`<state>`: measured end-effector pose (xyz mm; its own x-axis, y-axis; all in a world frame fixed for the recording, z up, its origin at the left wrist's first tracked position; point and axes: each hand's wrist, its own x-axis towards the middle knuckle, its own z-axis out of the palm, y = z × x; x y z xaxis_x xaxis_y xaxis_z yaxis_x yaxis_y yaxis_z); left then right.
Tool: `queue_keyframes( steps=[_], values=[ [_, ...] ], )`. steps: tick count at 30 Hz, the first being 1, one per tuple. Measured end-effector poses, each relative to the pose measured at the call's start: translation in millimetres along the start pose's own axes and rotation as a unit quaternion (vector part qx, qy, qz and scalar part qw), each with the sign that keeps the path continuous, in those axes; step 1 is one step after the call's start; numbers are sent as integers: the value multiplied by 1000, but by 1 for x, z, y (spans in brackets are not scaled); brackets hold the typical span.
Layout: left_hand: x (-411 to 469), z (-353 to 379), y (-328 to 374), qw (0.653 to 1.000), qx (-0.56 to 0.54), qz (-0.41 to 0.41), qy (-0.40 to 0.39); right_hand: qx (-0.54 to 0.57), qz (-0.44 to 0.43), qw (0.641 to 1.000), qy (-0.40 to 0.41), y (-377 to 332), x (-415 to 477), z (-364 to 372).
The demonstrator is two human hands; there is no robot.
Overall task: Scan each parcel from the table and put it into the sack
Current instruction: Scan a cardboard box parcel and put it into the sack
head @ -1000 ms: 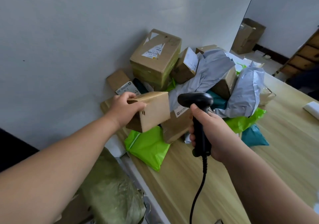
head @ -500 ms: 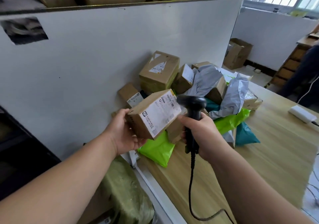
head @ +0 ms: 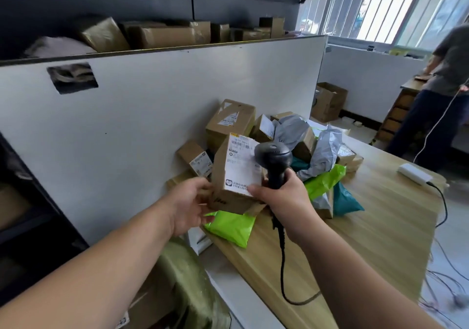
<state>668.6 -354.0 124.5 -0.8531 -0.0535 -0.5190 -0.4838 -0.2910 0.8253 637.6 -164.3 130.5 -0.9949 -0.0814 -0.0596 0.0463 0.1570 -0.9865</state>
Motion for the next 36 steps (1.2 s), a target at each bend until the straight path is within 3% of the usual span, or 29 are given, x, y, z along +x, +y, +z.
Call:
queue_keyframes(
  steps=[4,11,17,25,36],
  values=[
    [-15,-1,3,997,78,0,-22,-59,-19,998,-27,-4,-17,-2],
    [-29,-3,-4,989,114,73,68,-72,-42,991,-106,-22,-25,-14],
    [-32,-19,0,968,155,124,152,54,77,963,-253,-50,-16,-40],
    [-37,-14,-15,957,122,132,229,69,153,924,-343,-63,-12,-44],
    [-51,-27,-30,947,83,110,288,39,134,907,-397,-70,-14,-40]
  ],
)
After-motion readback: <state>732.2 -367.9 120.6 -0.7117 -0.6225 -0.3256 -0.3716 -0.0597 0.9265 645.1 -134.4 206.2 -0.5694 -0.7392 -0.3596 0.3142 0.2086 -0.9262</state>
